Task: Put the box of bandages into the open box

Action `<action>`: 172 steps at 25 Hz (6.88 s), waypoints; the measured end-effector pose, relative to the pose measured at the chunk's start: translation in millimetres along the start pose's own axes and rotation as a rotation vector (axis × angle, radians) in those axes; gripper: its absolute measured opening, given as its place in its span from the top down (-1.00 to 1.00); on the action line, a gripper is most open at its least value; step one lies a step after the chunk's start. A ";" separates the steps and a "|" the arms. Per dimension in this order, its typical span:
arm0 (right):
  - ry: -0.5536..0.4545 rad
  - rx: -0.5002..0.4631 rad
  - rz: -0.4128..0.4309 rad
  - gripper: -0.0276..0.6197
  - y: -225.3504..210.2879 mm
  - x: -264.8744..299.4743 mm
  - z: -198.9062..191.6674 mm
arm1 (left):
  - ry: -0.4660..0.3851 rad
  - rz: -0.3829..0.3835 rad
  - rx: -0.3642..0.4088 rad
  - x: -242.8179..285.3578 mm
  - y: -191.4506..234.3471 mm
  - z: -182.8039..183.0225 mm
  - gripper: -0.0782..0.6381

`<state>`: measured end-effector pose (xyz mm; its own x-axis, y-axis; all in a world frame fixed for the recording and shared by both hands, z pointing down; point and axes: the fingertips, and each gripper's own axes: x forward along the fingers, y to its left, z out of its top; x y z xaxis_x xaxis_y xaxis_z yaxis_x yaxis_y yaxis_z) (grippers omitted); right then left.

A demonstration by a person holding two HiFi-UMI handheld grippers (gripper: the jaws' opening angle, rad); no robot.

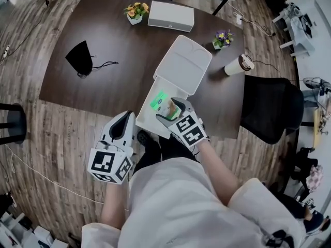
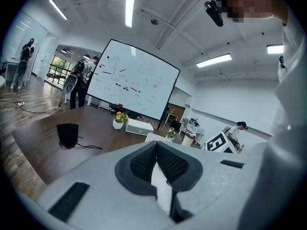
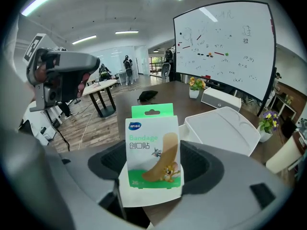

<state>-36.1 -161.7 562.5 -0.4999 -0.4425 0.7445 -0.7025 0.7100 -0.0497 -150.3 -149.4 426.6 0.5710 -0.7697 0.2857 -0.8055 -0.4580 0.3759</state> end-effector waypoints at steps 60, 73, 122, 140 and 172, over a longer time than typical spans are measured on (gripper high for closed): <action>0.432 -0.217 -0.005 -0.18 -5.4 79.4 -81.8 | 0.058 0.036 0.014 -9.2 1.5 -21.8 0.77; 0.448 -0.212 0.005 -0.19 -4.2 81.6 -85.0 | 0.050 0.040 0.014 -11.8 1.8 -21.0 0.77; 0.303 -0.233 0.007 0.19 -0.8 33.3 -69.7 | 0.047 0.100 0.034 -15.8 -18.1 -24.6 0.77; 0.136 -0.275 0.095 0.58 -17.3 -22.7 -53.6 | -0.006 0.244 0.030 -4.7 -70.9 -24.1 0.77; -0.359 -0.208 0.173 0.90 -12.3 -200.4 19.1 | -0.129 0.379 0.068 -36.3 -172.1 -29.4 0.77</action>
<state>63.0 -92.2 401.2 -0.7709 -0.4440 0.4568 -0.4949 0.8689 0.0093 -27.7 -29.6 377.4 0.2101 -0.9371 0.2788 -0.9663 -0.1556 0.2050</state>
